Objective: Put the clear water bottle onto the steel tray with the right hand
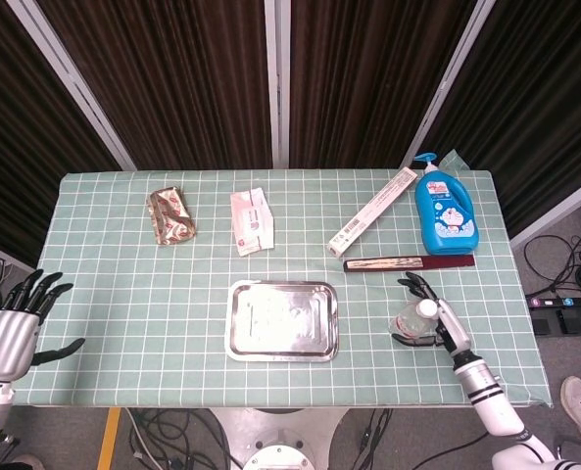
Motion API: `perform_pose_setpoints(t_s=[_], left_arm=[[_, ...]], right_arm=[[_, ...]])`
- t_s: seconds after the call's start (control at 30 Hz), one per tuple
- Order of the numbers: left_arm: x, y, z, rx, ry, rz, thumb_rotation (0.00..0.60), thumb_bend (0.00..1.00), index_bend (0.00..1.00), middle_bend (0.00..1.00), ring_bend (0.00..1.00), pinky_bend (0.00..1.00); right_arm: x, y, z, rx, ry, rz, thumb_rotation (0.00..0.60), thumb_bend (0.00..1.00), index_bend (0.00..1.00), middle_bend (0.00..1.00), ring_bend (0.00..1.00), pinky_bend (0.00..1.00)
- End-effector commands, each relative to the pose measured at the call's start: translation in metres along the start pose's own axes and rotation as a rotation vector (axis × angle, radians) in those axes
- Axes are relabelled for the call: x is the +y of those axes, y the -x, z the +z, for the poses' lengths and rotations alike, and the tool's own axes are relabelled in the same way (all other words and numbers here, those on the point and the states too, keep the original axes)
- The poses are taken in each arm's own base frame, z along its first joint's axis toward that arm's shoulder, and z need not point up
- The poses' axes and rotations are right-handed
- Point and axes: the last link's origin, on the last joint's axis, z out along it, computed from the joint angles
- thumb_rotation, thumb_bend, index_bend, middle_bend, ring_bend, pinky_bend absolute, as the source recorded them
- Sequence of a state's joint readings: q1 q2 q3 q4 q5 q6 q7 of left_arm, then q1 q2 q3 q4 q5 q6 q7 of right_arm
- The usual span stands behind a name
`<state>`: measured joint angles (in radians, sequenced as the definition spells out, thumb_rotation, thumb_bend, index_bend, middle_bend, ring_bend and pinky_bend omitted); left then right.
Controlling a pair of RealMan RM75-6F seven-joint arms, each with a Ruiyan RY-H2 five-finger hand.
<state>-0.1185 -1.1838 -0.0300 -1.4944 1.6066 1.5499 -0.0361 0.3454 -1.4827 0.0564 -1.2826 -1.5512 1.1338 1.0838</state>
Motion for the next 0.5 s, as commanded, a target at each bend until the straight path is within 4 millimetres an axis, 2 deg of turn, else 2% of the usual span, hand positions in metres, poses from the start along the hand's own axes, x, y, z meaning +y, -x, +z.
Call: perform_pose_setpoints(t_s=[0.03, 0.2, 0.37, 0.5], left_arm=[[0.000, 0.000, 0.000, -0.002, 0.001, -0.001, 0.481, 0.07, 0.26, 0.23, 0.10, 0.19], [0.001, 0.000, 0.001, 0.000, 0.007, -0.005, 0.483, 0.07, 0.26, 0.23, 0.10, 0.19], [0.002, 0.000, 0.002, 0.000, 0.009, -0.008, 0.485, 0.07, 0.26, 0.23, 0.10, 0.19], [0.002, -0.001, 0.002, 0.004, 0.007, -0.010, 0.486, 0.07, 0.26, 0.23, 0.10, 0.19]], right_arm=[[0.000, 0.002, 0.003, -0.007, 0.004, 0.000, 0.600, 0.06, 0.28, 0.34, 0.18, 0.23], [0.000, 0.003, 0.006, -0.001, 0.009, -0.008, 0.600, 0.14, 0.51, 0.45, 0.28, 0.34], [-0.003, 0.002, 0.007, 0.010, 0.006, -0.008, 0.600, 0.22, 0.59, 0.47, 0.29, 0.35], [-0.013, 0.003, 0.008, 0.007, -0.020, -0.010, 0.600, 0.24, 0.63, 0.49, 0.29, 0.35]])
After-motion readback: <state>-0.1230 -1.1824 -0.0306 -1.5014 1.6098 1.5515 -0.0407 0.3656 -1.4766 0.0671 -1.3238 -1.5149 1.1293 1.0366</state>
